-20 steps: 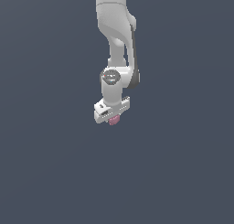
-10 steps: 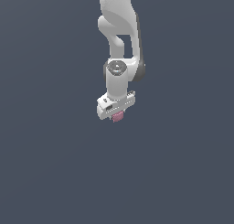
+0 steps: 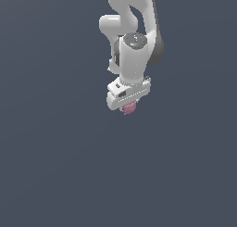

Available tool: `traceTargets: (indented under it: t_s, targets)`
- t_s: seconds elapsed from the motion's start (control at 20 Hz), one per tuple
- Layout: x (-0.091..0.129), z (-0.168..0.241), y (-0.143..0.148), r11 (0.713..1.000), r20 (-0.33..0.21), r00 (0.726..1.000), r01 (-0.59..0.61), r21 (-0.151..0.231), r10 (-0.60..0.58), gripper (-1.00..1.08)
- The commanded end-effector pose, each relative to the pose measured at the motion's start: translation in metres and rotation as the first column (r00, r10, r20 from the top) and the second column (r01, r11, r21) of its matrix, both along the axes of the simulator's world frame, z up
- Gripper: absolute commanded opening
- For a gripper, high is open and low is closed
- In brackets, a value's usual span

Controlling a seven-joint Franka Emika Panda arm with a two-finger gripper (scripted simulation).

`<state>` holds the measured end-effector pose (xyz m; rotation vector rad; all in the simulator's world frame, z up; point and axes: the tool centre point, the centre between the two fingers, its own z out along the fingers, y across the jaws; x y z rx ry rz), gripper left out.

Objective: Pick up the object and move it to a goal position.

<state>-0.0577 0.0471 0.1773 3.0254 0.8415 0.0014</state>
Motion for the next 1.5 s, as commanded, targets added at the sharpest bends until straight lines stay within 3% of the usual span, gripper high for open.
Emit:
traceTargets:
  t_s: [0.0,0.8,1.45]
  targets:
    - [0.001,0.027,0.014,1.000,0.000,1.000,0.000,0.000,0.000,-1.00]
    - [0.017,0.180,0.091,1.000,-0.001,1.000,0.000,0.000,0.000,-1.00]
    - [0.025,0.227,0.116,1.000,-0.001,1.000,0.000,0.001,0.000,-1.00]
